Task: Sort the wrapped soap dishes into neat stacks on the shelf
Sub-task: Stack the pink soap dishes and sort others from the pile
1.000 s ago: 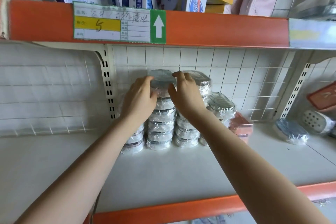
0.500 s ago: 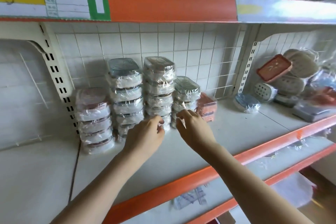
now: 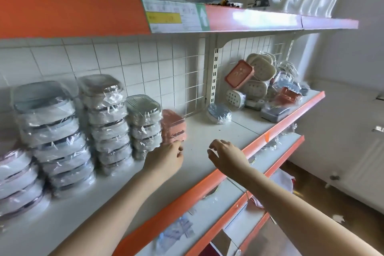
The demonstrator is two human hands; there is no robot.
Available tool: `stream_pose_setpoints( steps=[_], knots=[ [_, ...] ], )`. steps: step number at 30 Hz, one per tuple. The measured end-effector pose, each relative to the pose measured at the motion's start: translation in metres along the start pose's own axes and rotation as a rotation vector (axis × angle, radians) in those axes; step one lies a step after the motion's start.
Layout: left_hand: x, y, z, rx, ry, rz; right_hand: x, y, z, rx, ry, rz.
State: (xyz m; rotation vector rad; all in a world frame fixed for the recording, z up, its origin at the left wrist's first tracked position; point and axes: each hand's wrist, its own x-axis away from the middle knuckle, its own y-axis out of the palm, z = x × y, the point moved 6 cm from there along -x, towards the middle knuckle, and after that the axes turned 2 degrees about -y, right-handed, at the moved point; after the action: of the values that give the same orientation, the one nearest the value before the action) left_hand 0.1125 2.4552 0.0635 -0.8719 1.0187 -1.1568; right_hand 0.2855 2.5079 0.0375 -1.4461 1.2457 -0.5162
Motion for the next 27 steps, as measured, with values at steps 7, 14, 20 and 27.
stream_pose_setpoints(
  steps=[7,14,20,27],
  knots=[
    [-0.046,0.037,0.066,0.014,0.065,-0.072,-0.007,-0.031,0.076,0.003,0.084,0.053],
    [-0.094,0.067,0.149,-0.001,0.099,-0.098,-0.018,-0.063,0.163,-0.006,0.13,0.094],
    [-0.127,0.097,0.212,0.055,0.104,-0.096,-0.025,-0.08,0.228,0.004,0.167,0.069],
    [-0.156,0.125,0.271,0.103,0.152,-0.108,-0.035,-0.098,0.276,-0.008,0.156,0.073]
  ],
)
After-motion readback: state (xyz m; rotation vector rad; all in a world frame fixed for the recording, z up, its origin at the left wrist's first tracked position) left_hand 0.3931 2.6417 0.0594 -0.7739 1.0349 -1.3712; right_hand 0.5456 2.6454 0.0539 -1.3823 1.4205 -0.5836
